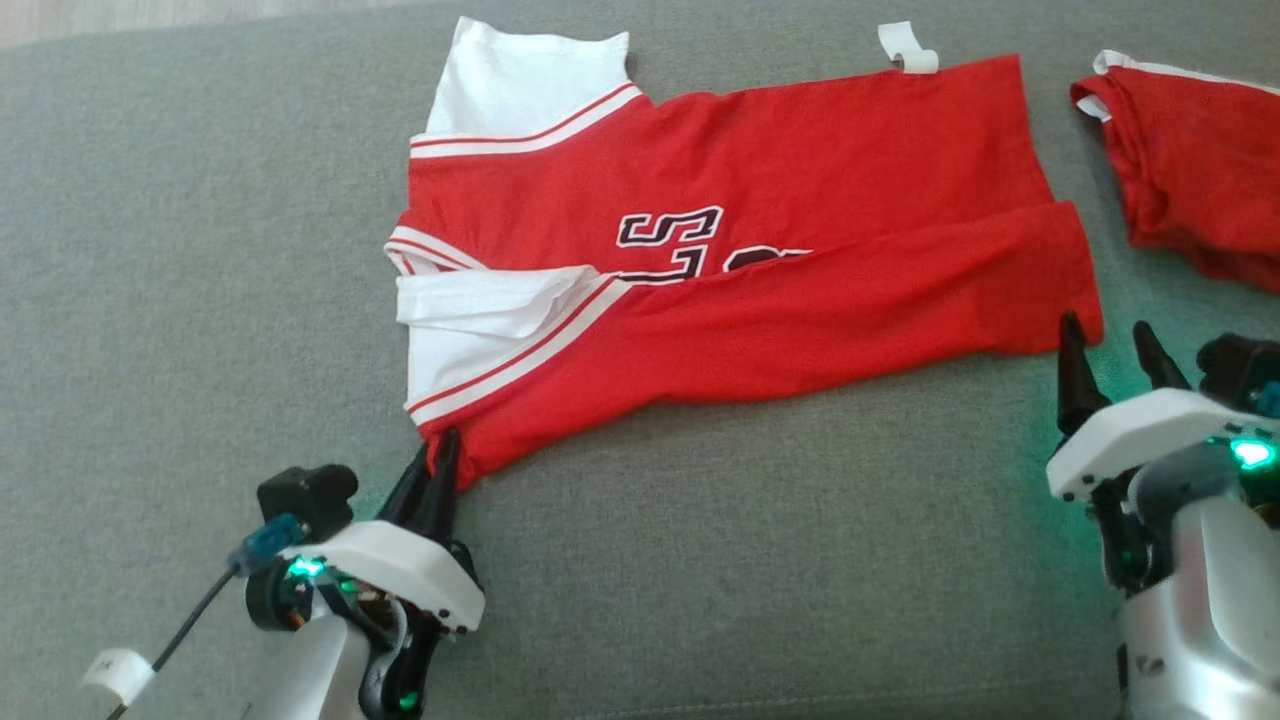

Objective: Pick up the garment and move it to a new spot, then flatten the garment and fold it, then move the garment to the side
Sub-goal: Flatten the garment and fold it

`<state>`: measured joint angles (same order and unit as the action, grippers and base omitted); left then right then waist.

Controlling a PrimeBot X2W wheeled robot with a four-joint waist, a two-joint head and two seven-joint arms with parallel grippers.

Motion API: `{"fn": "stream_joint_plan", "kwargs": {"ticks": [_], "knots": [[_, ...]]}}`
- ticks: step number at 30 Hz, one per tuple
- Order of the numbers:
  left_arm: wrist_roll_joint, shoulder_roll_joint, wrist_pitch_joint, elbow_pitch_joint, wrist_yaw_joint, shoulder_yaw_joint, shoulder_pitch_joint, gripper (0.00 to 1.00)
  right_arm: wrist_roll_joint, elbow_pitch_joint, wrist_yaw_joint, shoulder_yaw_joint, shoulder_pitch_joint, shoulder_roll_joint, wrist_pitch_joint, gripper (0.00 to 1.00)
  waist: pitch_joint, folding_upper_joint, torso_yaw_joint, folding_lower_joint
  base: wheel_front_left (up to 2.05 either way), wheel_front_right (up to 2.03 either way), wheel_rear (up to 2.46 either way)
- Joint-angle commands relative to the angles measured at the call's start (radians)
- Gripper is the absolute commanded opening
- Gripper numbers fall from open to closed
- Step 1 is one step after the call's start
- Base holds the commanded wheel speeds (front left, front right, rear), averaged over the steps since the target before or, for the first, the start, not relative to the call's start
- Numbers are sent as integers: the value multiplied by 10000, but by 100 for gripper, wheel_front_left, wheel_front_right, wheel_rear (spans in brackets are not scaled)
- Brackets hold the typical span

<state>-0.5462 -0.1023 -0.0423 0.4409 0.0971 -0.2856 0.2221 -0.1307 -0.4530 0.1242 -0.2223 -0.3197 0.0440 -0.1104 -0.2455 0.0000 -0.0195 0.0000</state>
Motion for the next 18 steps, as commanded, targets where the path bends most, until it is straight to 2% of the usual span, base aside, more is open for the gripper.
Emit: {"fn": "stream_joint_plan", "kwargs": {"ticks": [1, 2, 4, 9, 10, 11, 13, 14, 18], "knots": [[-32, -49, 90, -209, -2, 292, 262, 7, 112, -11, 65, 31, -493, 62, -72, 100, -28, 0, 72, 0, 0, 0, 0], [-32, -49, 90, -209, -2, 292, 262, 7, 112, -11, 65, 31, -493, 62, -72, 100, -28, 0, 72, 0, 0, 0, 0], [-64, -40, 145, -259, 5, 293, 294, 0, 151, -528, 65, -202, -777, 62, -166, 100, -59, 0, 145, 0, 0, 0, 0], [-48, -55, 325, -462, -12, 278, 332, 0, 255, -1804, 65, -388, -1462, 62, -305, 100, -110, 0, 318, 0, 0, 0, 0], [-33, -60, 372, -529, -15, 269, 330, 0, 239, -2014, 65, -332, -1561, 62, -360, 96, -106, 0, 340, 0, 0, 0, 0], [-32, -63, 418, -590, -22, 273, 329, 0, 183, -2198, 65, -283, -1646, 62, -397, 47, -98, 0, 357, 0, 0, 0, 0], [-24, -81, 501, -716, -21, 272, 337, 0, -52, -2448, 65, -221, -1800, 62, -351, 23, -57, 0, 372, 0, 0, 0, 0], [-23, -94, 543, -783, -23, 278, 339, 0, -118, -2520, 65, -215, -1856, 62, -285, 0, -16, 0, 369, 0, 0, 0, 0], [34, -222, 722, -1207, -62, 334, 358, 0, -460, -2479, 65, -140, -2007, 62, 120, 0, 242, 0, 325, 0, 0, 0, 0]]}}
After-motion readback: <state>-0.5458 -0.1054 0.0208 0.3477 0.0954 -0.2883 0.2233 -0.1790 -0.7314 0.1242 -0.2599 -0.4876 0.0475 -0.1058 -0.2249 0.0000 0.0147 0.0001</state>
